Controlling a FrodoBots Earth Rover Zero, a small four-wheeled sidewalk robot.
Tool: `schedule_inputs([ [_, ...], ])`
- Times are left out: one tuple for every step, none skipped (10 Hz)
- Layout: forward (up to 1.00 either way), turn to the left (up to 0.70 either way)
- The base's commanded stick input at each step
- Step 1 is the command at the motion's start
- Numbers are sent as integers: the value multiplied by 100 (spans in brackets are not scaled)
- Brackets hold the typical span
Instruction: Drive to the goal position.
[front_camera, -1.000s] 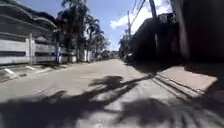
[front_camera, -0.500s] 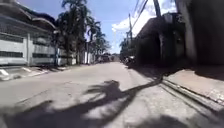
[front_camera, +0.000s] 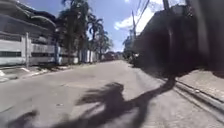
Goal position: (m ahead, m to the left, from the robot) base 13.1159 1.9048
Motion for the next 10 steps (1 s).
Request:
schedule_inputs([
  [100,-10],
  [100,0],
  [100,5],
  [100,6],
  [100,2],
  [100,1],
  [100,0],
  [100,0],
  [100,2],
  [100,3],
])
